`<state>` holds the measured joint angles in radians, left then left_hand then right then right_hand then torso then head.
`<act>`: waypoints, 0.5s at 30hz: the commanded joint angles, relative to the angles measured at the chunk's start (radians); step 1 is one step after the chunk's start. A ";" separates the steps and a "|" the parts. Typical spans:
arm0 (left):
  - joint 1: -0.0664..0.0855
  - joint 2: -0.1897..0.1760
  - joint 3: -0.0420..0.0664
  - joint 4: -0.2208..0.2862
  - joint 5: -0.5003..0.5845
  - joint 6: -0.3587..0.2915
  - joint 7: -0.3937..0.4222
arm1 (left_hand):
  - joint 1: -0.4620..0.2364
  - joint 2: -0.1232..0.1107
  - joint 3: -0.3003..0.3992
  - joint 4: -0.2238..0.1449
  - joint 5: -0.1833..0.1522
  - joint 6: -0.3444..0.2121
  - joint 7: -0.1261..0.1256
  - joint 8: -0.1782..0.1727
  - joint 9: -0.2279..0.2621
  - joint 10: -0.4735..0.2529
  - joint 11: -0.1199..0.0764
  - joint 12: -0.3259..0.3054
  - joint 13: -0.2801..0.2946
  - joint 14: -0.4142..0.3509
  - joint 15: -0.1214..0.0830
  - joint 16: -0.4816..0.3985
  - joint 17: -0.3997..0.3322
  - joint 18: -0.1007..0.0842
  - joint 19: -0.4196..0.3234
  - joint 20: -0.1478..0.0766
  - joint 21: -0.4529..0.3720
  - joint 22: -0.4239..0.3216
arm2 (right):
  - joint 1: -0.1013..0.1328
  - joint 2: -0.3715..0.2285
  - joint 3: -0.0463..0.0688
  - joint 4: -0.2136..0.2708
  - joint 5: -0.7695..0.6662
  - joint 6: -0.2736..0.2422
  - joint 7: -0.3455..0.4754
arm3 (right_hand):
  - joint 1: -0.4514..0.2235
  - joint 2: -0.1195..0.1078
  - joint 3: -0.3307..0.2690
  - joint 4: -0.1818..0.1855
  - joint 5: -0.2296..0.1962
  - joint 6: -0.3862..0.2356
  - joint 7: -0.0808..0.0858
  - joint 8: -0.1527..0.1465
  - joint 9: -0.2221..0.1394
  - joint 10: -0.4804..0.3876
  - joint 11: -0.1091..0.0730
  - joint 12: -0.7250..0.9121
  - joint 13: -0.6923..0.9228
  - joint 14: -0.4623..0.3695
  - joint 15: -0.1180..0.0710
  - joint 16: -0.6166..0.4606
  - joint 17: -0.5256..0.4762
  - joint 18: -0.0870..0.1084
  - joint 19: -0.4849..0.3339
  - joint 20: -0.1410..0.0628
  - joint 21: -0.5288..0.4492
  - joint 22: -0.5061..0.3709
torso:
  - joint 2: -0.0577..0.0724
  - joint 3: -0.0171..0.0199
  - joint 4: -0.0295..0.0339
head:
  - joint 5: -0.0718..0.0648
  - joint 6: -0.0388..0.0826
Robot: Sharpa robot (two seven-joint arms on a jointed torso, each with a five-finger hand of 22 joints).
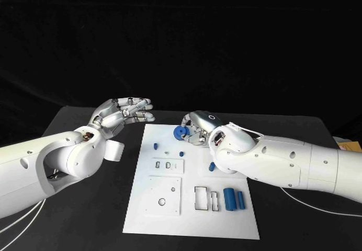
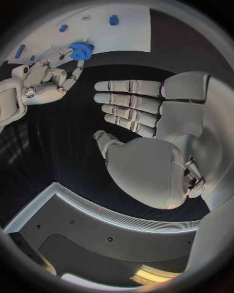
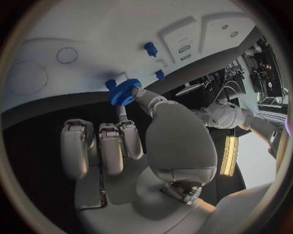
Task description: Assemble the parts on the task board
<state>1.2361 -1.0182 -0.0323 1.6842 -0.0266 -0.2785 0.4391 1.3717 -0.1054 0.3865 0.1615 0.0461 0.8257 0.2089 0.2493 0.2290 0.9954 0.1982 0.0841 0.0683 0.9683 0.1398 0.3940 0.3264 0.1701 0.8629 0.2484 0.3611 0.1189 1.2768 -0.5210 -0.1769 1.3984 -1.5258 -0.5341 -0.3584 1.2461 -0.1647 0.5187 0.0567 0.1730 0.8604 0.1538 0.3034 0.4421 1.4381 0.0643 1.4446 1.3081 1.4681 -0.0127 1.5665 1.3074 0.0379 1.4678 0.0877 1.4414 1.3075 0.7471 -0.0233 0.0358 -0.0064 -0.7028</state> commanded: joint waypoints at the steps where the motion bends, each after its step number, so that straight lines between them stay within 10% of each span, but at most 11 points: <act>1: 0.001 0.003 0.001 0.003 0.001 0.013 0.003 | 0.001 0.011 0.004 0.001 0.004 -0.007 0.053 -0.006 0.002 -0.006 0.000 -0.007 0.001 -0.009 0.001 0.004 0.001 0.012 -0.005 0.001 -0.006 -0.001 | -0.004 0.009 -0.001 -0.005 -0.035 0.021 -0.016 | -0.007 0.002 -0.001 0.005 0.003 -0.005 0.000 -0.002 0.000 0.006 0.003 0.004 0.083 0.103 -0.001 0.004 0.263 0.003 0.052 -0.006 0.004 0.082 | 0.000 0.0003 -0.0014 | 0.005 -0.001; 15: 0.001 0.009 0.001 0.001 0.001 0.013 0.003 | 0.001 0.011 0.004 0.001 0.004 -0.007 0.053 -0.006 0.002 -0.006 0.000 -0.007 0.001 -0.009 0.001 0.004 0.001 0.012 -0.005 0.001 -0.006 -0.001 | -0.015 0.024 -0.005 -0.013 -0.039 0.043 -0.016 | -0.008 0.002 -0.001 0.007 0.004 -0.008 0.001 -0.005 -0.001 0.006 0.004 0.004 0.083 0.103 0.000 0.004 0.263 0.003 0.052 -0.005 0.003 0.082 | -0.001 0.0018 -0.0028 | 0.014 -0.009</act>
<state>1.2362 -1.0128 -0.0322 1.6838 -0.0266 -0.2785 0.4374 1.3719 -0.1053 0.3864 0.1615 0.0461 0.8257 0.2089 0.2493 0.2297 0.9954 0.1982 0.0841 0.0683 0.9683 0.1398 0.3940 0.3264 0.1701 0.8629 0.2485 0.3611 0.1189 1.2626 -0.4988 -0.1815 1.3852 -1.5446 -0.5143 -0.3681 1.2462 -0.1647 0.5187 0.0567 0.1715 0.8598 0.1543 0.2998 0.4416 1.4380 0.0643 1.4446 1.3080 1.4681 -0.0127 1.5665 1.3074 0.0380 1.4678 0.0877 1.4414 1.3073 0.7464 -0.0213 0.0331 0.0072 -0.7107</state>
